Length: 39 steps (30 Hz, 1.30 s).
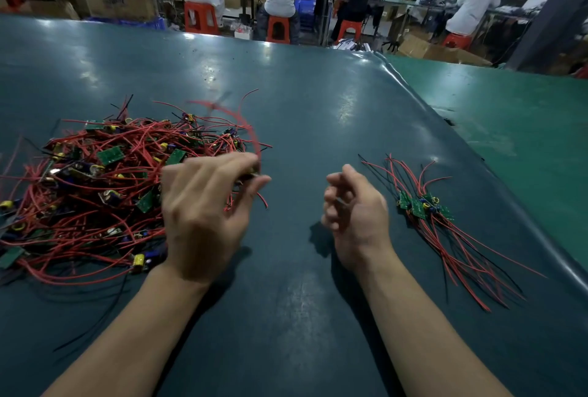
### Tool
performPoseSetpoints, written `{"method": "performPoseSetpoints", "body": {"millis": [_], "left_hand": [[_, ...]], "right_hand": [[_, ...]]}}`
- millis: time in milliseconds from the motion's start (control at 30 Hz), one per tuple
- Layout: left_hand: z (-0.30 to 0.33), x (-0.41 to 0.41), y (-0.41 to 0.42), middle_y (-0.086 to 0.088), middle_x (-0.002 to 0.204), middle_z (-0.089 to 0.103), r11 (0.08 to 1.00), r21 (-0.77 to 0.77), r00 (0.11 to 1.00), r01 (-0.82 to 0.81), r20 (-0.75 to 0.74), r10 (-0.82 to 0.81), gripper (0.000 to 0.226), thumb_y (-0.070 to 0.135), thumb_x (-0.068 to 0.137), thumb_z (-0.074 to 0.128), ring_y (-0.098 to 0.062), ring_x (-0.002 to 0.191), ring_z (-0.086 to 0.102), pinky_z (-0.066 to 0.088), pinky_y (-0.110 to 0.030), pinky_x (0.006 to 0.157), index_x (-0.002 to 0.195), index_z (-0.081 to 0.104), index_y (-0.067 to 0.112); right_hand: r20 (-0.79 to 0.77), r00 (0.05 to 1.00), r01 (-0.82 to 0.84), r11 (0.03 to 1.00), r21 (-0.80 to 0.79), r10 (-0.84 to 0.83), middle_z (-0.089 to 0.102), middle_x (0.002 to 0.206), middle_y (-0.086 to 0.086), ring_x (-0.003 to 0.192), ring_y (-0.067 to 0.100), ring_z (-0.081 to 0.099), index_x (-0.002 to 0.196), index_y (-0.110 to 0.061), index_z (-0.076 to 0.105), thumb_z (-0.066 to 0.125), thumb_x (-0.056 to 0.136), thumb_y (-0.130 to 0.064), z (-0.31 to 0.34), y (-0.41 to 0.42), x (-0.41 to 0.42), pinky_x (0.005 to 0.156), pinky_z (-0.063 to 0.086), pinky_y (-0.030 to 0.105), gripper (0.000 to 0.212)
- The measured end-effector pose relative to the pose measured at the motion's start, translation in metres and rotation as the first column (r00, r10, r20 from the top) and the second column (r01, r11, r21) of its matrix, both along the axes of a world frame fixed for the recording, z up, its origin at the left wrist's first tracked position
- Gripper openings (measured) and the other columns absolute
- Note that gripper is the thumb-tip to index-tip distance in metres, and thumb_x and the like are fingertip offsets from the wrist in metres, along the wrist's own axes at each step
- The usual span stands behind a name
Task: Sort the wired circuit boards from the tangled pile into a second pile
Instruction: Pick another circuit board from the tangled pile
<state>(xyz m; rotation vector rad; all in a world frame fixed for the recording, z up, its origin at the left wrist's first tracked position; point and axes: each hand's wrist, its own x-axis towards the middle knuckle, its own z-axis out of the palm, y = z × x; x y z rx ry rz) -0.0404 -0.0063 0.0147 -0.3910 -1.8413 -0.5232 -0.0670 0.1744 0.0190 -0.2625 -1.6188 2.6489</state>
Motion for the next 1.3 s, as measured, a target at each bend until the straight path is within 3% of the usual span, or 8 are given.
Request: {"method": "performPoseSetpoints", "body": {"millis": [133, 233, 333, 467, 600, 767, 900, 1300], "left_hand": [[-0.006, 0.006, 0.018, -0.008, 0.115, 0.069, 0.937, -0.053, 0.937, 0.346, 0.079, -0.341, 0.02, 0.0, 0.089, 0.068, -0.024, 0.102, 0.068, 0.052, -0.044, 0.083, 0.109, 0.07, 0.004], [-0.008, 0.005, 0.022, -0.012, 0.112, 0.068, 0.895, 0.071, 0.879, 0.441, 0.167, -0.446, 0.021, -0.007, 0.088, 0.064, -0.025, 0.105, 0.067, 0.054, -0.043, 0.087, 0.108, 0.069, 0.0], [-0.009, 0.005, 0.021, -0.01, 0.11, 0.066, 0.885, 0.148, 0.861, 0.441, 0.208, -0.464, 0.027, -0.008, 0.083, 0.062, -0.023, 0.104, 0.065, 0.053, -0.038, 0.09, 0.108, 0.068, 0.002], [-0.011, 0.002, 0.022, -0.007, 0.106, 0.061, 0.904, 0.173, 0.829, 0.392, 0.36, -0.428, 0.035, 0.003, 0.074, 0.071, -0.026, 0.101, 0.059, 0.052, -0.042, 0.086, 0.109, 0.067, 0.003], [-0.011, 0.001, 0.022, -0.003, 0.099, 0.062, 0.902, 0.274, 0.796, 0.333, 0.432, -0.425, 0.034, 0.022, 0.08, 0.076, -0.017, 0.089, 0.062, 0.053, -0.033, 0.076, 0.108, 0.066, 0.006], [-0.011, 0.001, 0.021, -0.005, 0.097, 0.063, 0.906, 0.251, 0.793, 0.339, 0.442, -0.419, 0.018, 0.008, 0.085, 0.07, -0.02, 0.087, 0.062, 0.053, -0.039, 0.073, 0.103, 0.071, 0.005], [-0.009, 0.002, 0.022, -0.002, 0.097, 0.063, 0.901, 0.263, 0.782, 0.346, 0.449, -0.432, 0.015, 0.003, 0.082, 0.071, -0.018, 0.089, 0.062, 0.052, -0.039, 0.068, 0.096, 0.07, 0.007], [-0.012, 0.0, 0.027, 0.004, 0.09, 0.065, 0.874, 0.412, 0.725, 0.257, 0.516, -0.456, 0.009, 0.016, 0.089, 0.071, -0.01, 0.078, 0.063, 0.051, -0.028, 0.066, 0.094, 0.065, 0.011]], "right_hand": [[-0.021, 0.943, -0.319, 0.92, 0.229, 0.332, 0.062, 0.061, 0.002, 0.04, 0.011, 0.044, 0.067, -0.02, 0.073, 0.055, 0.087, -0.054, 0.001, -0.012, 0.005, 0.039, 0.024, 0.017, 0.043], [-0.055, 0.923, -0.359, 0.903, 0.238, 0.381, 0.065, 0.07, -0.004, 0.045, 0.008, 0.047, 0.073, -0.026, 0.073, 0.058, 0.089, -0.047, 0.0, -0.011, 0.006, 0.044, 0.024, 0.019, 0.03], [-0.089, 0.914, -0.376, 0.911, 0.17, 0.395, 0.069, 0.08, -0.007, 0.048, 0.005, 0.05, 0.081, -0.031, 0.074, 0.068, 0.083, -0.03, -0.003, -0.009, 0.007, 0.046, 0.027, 0.019, 0.006], [-0.09, 0.938, -0.317, 0.935, 0.162, 0.334, 0.072, 0.085, 0.004, 0.057, 0.013, 0.055, 0.083, -0.025, 0.069, 0.076, 0.076, -0.022, -0.006, -0.012, 0.006, 0.045, 0.036, 0.019, 0.011], [-0.093, 0.956, -0.247, 0.937, 0.245, 0.277, 0.068, 0.079, 0.006, 0.051, 0.013, 0.053, 0.081, -0.019, 0.063, 0.07, 0.088, -0.012, -0.007, -0.013, 0.006, 0.049, 0.038, 0.026, 0.012], [-0.125, 0.963, -0.186, 0.928, 0.324, 0.237, 0.059, 0.067, 0.0, 0.045, 0.007, 0.05, 0.079, -0.014, 0.056, 0.063, 0.092, -0.006, -0.006, -0.015, 0.008, 0.039, 0.039, 0.021, 0.018], [-0.133, 0.979, -0.097, 0.925, 0.368, 0.156, 0.05, 0.066, 0.01, 0.046, 0.017, 0.043, 0.076, -0.012, 0.051, 0.06, 0.09, 0.002, -0.008, -0.016, 0.005, 0.036, 0.034, 0.021, 0.022], [-0.139, 0.976, -0.103, 0.917, 0.386, 0.168, 0.057, 0.054, -0.003, 0.035, 0.011, 0.044, 0.077, -0.012, 0.053, 0.06, 0.092, -0.007, -0.01, -0.017, 0.006, 0.033, 0.034, 0.02, 0.018]]}}
